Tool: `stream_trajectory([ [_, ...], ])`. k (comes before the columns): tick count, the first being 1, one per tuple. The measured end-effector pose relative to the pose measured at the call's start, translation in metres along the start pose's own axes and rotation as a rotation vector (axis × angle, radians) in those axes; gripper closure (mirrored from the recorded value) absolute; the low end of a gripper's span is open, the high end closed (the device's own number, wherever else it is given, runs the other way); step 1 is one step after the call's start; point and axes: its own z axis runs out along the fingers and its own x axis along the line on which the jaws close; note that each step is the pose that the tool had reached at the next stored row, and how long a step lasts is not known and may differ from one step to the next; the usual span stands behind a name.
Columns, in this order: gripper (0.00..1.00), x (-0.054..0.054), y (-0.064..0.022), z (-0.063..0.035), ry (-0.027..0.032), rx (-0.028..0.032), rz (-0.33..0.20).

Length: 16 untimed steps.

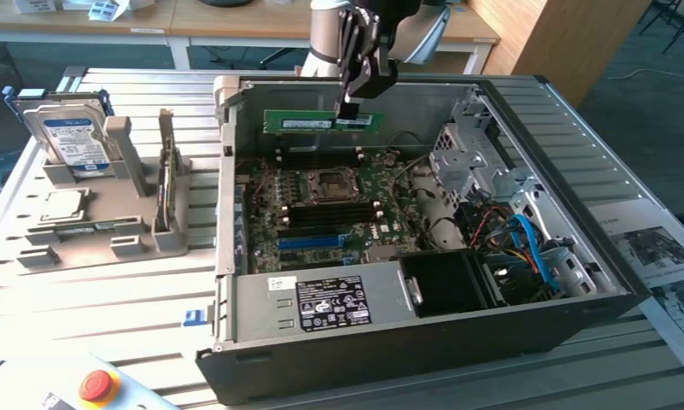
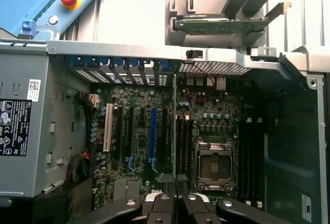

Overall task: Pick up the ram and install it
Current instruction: 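Pick up the ram and move it above insertion slot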

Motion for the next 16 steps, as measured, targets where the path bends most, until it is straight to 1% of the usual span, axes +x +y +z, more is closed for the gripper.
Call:
stream_trajectory([
  [5, 0.88, 0.0, -0.0012, 0.0044, 0.0001, 0.0, 0.0],
  [14, 0.88, 0.0, -0.0042, 0.0182, 0.0001, 0.0, 0.0],
  [16, 0.88, 0.0, -0.0044, 0.0193, 0.0003, -0.0001, 0.0],
])
